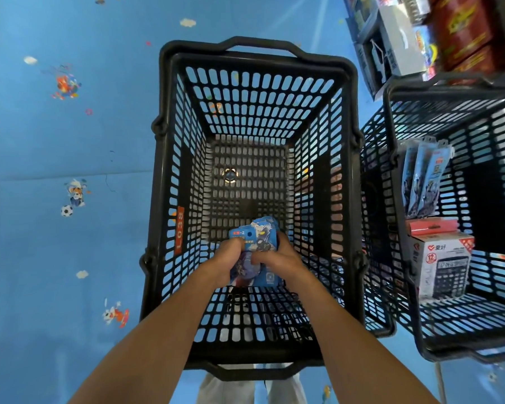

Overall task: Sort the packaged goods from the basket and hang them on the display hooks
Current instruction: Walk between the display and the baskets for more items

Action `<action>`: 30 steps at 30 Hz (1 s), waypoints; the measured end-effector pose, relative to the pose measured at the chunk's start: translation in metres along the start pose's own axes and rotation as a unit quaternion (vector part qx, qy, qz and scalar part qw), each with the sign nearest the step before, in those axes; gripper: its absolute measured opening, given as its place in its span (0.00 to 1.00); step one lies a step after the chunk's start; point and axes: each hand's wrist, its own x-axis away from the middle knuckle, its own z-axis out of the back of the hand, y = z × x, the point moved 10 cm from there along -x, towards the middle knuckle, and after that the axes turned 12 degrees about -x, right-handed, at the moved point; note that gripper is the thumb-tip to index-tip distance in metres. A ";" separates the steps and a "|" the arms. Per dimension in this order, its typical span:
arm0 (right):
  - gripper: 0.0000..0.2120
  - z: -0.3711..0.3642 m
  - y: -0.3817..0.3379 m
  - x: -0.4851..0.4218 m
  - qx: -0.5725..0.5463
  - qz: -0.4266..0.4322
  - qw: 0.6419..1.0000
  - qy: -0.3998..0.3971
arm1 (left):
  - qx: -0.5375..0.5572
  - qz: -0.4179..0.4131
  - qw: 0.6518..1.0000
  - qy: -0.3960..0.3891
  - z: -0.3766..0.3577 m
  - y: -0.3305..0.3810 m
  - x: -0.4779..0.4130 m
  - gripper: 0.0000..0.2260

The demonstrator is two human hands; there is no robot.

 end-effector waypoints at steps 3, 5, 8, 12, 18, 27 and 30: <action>0.28 -0.010 -0.002 0.000 -0.030 -0.015 0.999 -0.009 | -0.012 0.043 0.998 0.037 0.007 -0.009 -0.003 0.17; 0.29 -0.009 0.012 -0.017 -0.016 0.008 1.000 0.006 | -0.011 0.041 0.998 0.043 0.010 -0.010 -0.001 0.17; 0.33 -0.012 0.027 -0.034 0.000 0.027 1.000 0.015 | -0.007 0.046 0.998 0.044 0.013 -0.015 -0.003 0.16; 0.40 -0.008 0.038 -0.041 0.028 0.010 0.999 0.023 | 0.013 0.048 0.997 0.051 0.013 -0.014 -0.003 0.15; 0.45 0.001 0.030 -0.024 0.005 -0.006 0.999 0.031 | -0.003 0.051 0.996 0.069 0.011 -0.011 -0.002 0.17; 0.30 -0.023 0.017 -0.005 -0.081 0.001 0.994 -0.066 | 0.030 0.045 0.998 0.045 0.014 -0.008 0.003 0.19; 0.29 -0.021 0.013 -0.005 -0.088 0.008 0.995 -0.051 | 0.037 0.051 0.998 0.030 0.010 -0.008 0.010 0.21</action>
